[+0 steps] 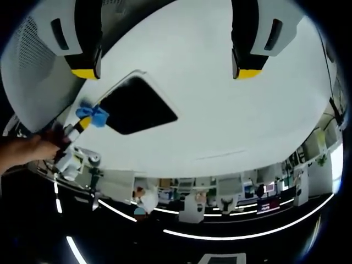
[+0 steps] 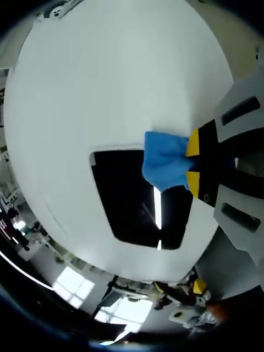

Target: Wipe the mirror surface with the cleaning cloth until all visible marks leave the cleaned area.

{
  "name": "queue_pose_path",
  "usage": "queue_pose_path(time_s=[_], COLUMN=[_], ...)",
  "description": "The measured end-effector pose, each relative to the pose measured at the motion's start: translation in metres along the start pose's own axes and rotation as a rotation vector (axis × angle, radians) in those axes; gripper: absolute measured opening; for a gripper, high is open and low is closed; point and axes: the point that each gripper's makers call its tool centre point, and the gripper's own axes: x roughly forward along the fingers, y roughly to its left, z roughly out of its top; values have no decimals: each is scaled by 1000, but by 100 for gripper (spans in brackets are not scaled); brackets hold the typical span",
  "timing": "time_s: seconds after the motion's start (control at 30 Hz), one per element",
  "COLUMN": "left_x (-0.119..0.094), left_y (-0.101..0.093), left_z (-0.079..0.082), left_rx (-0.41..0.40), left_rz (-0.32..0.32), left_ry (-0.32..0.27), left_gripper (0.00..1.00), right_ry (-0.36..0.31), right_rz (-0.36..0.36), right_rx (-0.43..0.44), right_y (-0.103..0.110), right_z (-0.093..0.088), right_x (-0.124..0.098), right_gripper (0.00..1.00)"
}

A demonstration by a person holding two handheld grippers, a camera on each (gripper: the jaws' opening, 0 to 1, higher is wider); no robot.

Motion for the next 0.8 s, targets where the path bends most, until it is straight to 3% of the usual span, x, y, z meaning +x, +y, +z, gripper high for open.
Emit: queue_pose_path(time_s=[0.4,0.8], left_x=[1,1], left_y=[-3,-2], left_z=[-1,0], left_rx=[3,2], left_rz=[-10,-10], left_ry=[9,5], left_gripper=[99,99], right_ry=[-4,23], right_rz=[21,43], right_rx=[43,23], right_y=[14,34], right_z=[-1,0], right_x=[4,18], right_gripper=[1,1])
